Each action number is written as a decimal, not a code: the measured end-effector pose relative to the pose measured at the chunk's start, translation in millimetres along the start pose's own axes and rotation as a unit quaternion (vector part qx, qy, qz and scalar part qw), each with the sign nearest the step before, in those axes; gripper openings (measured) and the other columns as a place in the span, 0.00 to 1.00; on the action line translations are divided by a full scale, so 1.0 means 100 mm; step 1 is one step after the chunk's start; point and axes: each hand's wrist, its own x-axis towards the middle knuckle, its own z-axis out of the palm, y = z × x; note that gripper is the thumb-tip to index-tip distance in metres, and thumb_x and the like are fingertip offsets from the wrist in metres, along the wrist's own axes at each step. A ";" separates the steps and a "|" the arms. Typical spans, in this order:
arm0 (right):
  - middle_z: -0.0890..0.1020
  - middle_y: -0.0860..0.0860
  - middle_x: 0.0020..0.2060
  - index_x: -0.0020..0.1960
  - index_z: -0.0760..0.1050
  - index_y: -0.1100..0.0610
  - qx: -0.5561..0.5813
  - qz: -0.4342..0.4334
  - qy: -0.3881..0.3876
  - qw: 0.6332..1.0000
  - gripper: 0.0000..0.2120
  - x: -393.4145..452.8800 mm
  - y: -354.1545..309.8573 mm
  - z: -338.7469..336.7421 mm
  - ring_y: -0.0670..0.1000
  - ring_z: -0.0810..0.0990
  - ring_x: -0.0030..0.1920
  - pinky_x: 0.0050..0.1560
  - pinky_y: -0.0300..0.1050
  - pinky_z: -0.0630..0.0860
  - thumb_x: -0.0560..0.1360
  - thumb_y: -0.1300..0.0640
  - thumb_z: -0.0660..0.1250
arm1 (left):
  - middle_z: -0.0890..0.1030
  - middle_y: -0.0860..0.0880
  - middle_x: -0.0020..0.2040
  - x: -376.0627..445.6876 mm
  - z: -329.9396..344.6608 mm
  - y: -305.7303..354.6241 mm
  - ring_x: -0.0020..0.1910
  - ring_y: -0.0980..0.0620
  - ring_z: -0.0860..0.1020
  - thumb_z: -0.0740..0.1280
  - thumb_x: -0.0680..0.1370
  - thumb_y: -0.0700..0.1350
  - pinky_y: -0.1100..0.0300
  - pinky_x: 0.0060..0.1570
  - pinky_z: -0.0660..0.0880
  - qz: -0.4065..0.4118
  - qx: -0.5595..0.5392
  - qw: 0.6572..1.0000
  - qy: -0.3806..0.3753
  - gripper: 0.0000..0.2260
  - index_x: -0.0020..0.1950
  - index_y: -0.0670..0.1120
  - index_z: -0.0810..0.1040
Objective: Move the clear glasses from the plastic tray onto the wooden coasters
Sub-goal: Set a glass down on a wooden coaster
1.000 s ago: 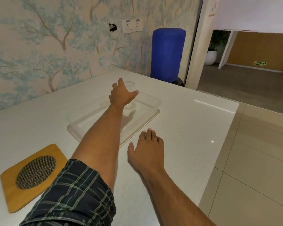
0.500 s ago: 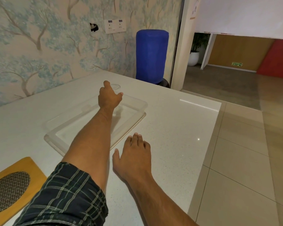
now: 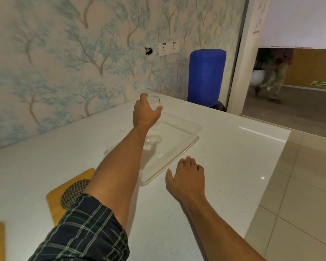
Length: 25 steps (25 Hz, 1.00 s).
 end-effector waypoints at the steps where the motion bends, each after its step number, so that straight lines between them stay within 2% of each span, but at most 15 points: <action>1: 0.58 0.63 0.83 0.83 0.57 0.64 0.000 -0.001 0.000 1.000 0.38 -0.01 -0.01 -0.02 0.61 0.56 0.83 0.81 0.59 0.53 0.84 0.37 0.47 | 0.75 0.42 0.66 -0.05 -0.15 -0.01 0.64 0.41 0.76 0.72 0.74 0.56 0.50 0.62 0.75 0.001 0.002 1.000 0.005 0.33 0.75 0.48 0.64; 5: 0.61 0.61 0.82 0.82 0.60 0.62 -0.001 -0.009 0.010 1.000 0.37 -0.08 -0.04 -0.06 0.60 0.59 0.82 0.80 0.58 0.57 0.84 0.37 0.48 | 0.76 0.43 0.66 -0.31 -0.83 -0.12 0.64 0.44 0.76 0.72 0.73 0.57 0.49 0.63 0.75 0.008 0.012 1.000 0.026 0.34 0.75 0.50 0.65; 7: 0.68 0.60 0.79 0.79 0.67 0.61 -0.013 -0.006 0.026 1.000 0.34 -0.11 -0.05 -0.08 0.59 0.66 0.78 0.76 0.56 0.62 0.84 0.38 0.49 | 0.76 0.44 0.65 -0.49 -1.18 -0.24 0.63 0.45 0.76 0.72 0.73 0.58 0.50 0.61 0.76 0.020 0.032 0.999 0.029 0.34 0.75 0.50 0.64; 10: 0.83 0.56 0.62 0.63 0.78 0.58 -0.008 -0.013 0.065 0.998 0.20 -0.15 -0.06 -0.11 0.57 0.80 0.62 0.61 0.52 0.70 0.82 0.47 0.56 | 0.76 0.44 0.65 -0.79 -1.68 -0.45 0.61 0.46 0.78 0.72 0.73 0.59 0.50 0.61 0.77 0.007 0.048 0.998 0.029 0.35 0.76 0.51 0.63; 12: 0.85 0.55 0.49 0.52 0.79 0.57 -0.004 -0.021 0.085 0.996 0.12 -0.25 -0.08 -0.15 0.58 0.83 0.50 0.51 0.50 0.69 0.77 0.54 0.60 | 0.75 0.43 0.66 -1.01 -2.00 -0.64 0.61 0.45 0.78 0.72 0.73 0.59 0.49 0.62 0.76 -0.020 0.057 0.998 0.031 0.36 0.77 0.51 0.62; 14: 0.83 0.56 0.40 0.44 0.80 0.59 0.026 -0.035 0.121 0.992 0.12 -0.32 -0.10 -0.16 0.60 0.82 0.41 0.42 0.49 0.67 0.73 0.55 0.59 | 0.75 0.42 0.67 -1.25 -2.25 -0.86 0.62 0.45 0.77 0.73 0.73 0.57 0.49 0.62 0.76 -0.048 0.068 0.996 0.031 0.37 0.77 0.50 0.62; 16: 0.82 0.59 0.37 0.43 0.79 0.61 0.093 -0.099 0.220 0.966 0.15 -0.36 -0.07 -0.13 0.63 0.80 0.36 0.37 0.49 0.69 0.71 0.54 0.56 | 0.74 0.41 0.68 -1.47 -2.41 -1.08 0.64 0.44 0.76 0.73 0.73 0.56 0.49 0.63 0.76 -0.073 0.076 0.994 0.028 0.36 0.77 0.49 0.63; 18: 0.83 0.61 0.43 0.50 0.81 0.63 0.136 -0.218 0.318 0.913 0.17 -0.45 -0.13 -0.11 0.64 0.81 0.39 0.40 0.54 0.74 0.74 0.53 0.59 | 0.74 0.41 0.68 -1.68 -2.52 -1.28 0.66 0.44 0.75 0.74 0.73 0.54 0.49 0.64 0.75 -0.097 0.083 0.991 0.031 0.35 0.76 0.47 0.65; 19: 0.84 0.61 0.46 0.53 0.82 0.63 0.152 -0.275 0.330 0.890 0.18 -0.53 -0.20 -0.10 0.65 0.82 0.42 0.43 0.56 0.76 0.76 0.52 0.60 | 0.74 0.41 0.68 -1.76 -2.55 -1.36 0.66 0.44 0.75 0.74 0.73 0.54 0.50 0.64 0.75 -0.106 0.085 0.990 0.032 0.34 0.75 0.47 0.66; 21: 0.85 0.59 0.53 0.60 0.82 0.61 0.179 -0.358 0.291 0.869 0.21 -0.73 -0.44 -0.05 0.63 0.84 0.49 0.50 0.55 0.77 0.78 0.49 0.60 | 0.75 0.42 0.68 -1.89 -2.55 -1.47 0.64 0.45 0.76 0.75 0.73 0.53 0.52 0.63 0.75 -0.118 0.083 0.989 0.029 0.33 0.75 0.47 0.67; 22: 0.85 0.56 0.58 0.64 0.81 0.59 0.197 -0.393 0.246 0.864 0.22 -0.85 -0.60 -0.03 0.61 0.84 0.54 0.55 0.52 0.75 0.80 0.46 0.60 | 0.75 0.42 0.67 -1.93 -2.53 -1.49 0.63 0.45 0.77 0.75 0.73 0.53 0.53 0.62 0.75 -0.120 0.078 0.989 0.027 0.33 0.75 0.47 0.68; 25: 0.81 0.47 0.69 0.74 0.76 0.49 0.231 -0.509 0.046 0.828 0.25 -1.19 -1.04 0.00 0.47 0.78 0.66 0.62 0.35 0.68 0.84 0.38 0.58 | 0.75 0.42 0.67 -1.99 -2.42 -1.50 0.63 0.45 0.76 0.75 0.73 0.52 0.52 0.63 0.75 -0.119 0.060 0.991 0.021 0.33 0.74 0.47 0.68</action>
